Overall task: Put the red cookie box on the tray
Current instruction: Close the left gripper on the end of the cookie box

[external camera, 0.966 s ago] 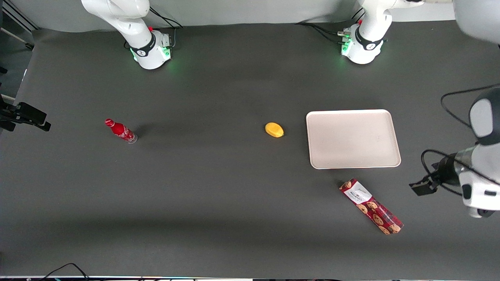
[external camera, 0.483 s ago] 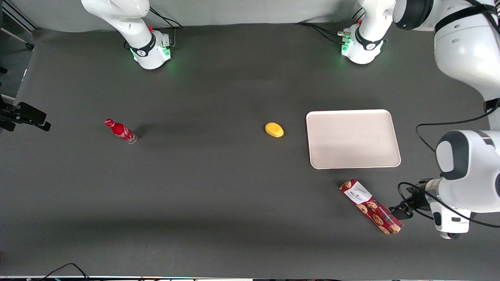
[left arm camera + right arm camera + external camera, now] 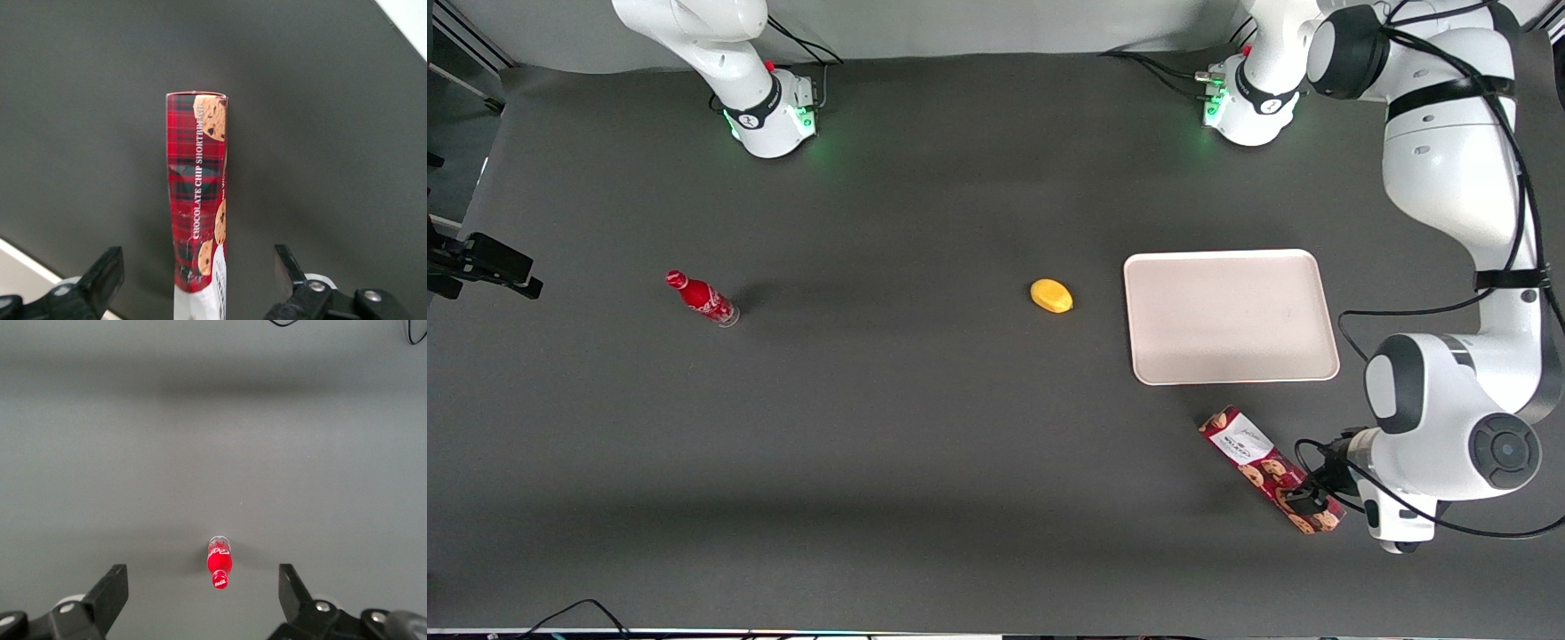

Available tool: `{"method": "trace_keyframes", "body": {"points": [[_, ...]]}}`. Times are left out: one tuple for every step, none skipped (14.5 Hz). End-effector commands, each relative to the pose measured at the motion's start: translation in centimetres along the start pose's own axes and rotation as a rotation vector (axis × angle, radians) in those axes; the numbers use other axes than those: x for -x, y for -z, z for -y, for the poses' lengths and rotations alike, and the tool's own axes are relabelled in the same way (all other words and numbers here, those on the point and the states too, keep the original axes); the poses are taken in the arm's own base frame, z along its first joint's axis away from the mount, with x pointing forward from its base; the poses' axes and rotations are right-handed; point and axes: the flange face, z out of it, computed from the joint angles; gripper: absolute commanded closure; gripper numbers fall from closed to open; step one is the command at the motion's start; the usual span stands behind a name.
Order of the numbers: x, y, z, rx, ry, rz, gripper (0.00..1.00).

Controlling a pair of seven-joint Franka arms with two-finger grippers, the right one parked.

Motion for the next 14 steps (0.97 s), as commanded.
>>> {"method": "trace_keyframes", "body": {"points": [[0.6,-3.0,-0.4,0.011,0.016,-0.011,0.0],[0.7,-4.0,-0.4,0.003,0.016,-0.002,0.0],[0.7,-4.6,-0.5,0.008,0.019,0.002,0.0],[0.5,-5.4,-0.4,0.017,0.022,-0.009,0.0],[0.5,-6.1,-0.4,0.022,0.022,-0.014,0.0],[0.5,-6.6,-0.3,0.018,0.022,-0.011,0.0],[0.6,-6.8,-0.2,0.015,0.023,-0.009,0.0],[0.7,-7.0,-0.2,0.014,0.021,-0.008,0.0],[0.5,-7.5,-0.1,0.014,0.023,-0.008,0.02],[0.6,-7.8,-0.2,0.015,0.021,-0.011,0.09],[0.6,-8.2,0.0,0.01,0.023,-0.006,0.16],[0.6,-8.1,-0.1,0.011,0.02,-0.007,0.29],[0.7,-8.2,-0.2,0.011,0.019,-0.004,0.46],[0.6,-8.1,-0.1,0.012,0.02,-0.006,0.59]]}}
